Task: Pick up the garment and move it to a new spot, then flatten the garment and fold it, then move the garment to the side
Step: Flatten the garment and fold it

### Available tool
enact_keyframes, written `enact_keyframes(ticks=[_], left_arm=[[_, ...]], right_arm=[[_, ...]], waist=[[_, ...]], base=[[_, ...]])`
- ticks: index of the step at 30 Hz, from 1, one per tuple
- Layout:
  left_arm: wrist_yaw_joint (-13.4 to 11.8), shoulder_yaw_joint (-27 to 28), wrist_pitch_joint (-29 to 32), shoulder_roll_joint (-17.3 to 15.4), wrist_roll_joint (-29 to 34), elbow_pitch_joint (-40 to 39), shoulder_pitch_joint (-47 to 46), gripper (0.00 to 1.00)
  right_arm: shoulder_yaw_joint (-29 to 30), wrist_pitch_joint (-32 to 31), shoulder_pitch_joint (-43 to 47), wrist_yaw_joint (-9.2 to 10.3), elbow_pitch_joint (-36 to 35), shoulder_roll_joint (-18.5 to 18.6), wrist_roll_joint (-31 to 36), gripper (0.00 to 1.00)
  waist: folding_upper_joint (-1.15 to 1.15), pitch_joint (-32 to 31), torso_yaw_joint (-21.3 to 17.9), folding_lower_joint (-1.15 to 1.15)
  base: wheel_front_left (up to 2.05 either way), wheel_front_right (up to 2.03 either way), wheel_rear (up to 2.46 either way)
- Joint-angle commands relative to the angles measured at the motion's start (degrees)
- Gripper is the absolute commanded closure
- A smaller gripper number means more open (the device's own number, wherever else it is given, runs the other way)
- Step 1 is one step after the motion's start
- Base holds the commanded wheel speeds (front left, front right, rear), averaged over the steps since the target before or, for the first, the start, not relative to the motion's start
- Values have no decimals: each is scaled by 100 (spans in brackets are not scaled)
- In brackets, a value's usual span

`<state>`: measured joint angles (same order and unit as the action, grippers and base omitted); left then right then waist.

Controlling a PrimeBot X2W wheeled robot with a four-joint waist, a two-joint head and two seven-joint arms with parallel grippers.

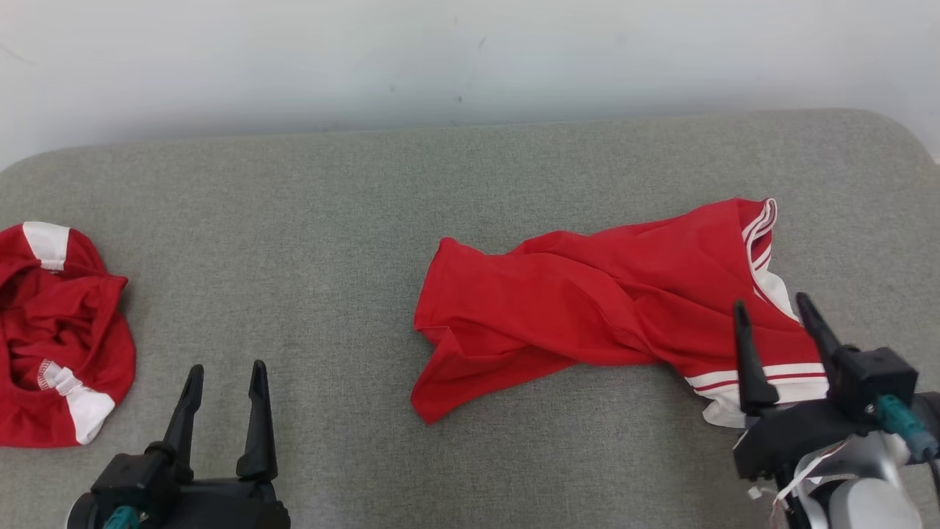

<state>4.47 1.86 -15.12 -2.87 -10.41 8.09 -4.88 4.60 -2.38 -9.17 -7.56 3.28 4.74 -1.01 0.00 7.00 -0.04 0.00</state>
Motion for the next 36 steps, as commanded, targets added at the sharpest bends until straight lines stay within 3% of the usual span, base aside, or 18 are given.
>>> enact_keyframes(ticks=[1,9,16,22,29,31,36], left_arm=[[-29,6,-5,-3,33,-18,73,0],[-88,-115,-5,-3,23,29,178,0],[-103,-168,-5,-3,50,61,211,0],[67,-363,3,-57,117,448,-353,0],[243,-678,984,-92,-312,1528,-1597,0],[265,-786,1655,-66,-658,2069,-2199,0],[293,-916,2398,-32,-1141,2637,-2943,0]], right_arm=[[-47,95,66,15,26,-13,-36,0],[-612,1011,314,15,504,-138,-349,0],[-680,1197,330,15,830,-183,-563,0],[-717,1169,216,15,826,-188,-632,0],[-862,1089,71,15,811,-187,-637,0],[-951,1100,22,15,831,-188,-669,0],[-1075,1096,-70,15,883,-188,-756,0]], waist=[[0,-18,7,0],[0,-166,71,0],[0,-232,80,0],[0,-93,-9,0],[0,204,-248,0],[0,353,-408,0],[0,557,-709,0]], base=[[0,0,0],[0,0,0],[0,0,0],[0,0,0],[0,0,0],[0,0,0],[0,0,0]])
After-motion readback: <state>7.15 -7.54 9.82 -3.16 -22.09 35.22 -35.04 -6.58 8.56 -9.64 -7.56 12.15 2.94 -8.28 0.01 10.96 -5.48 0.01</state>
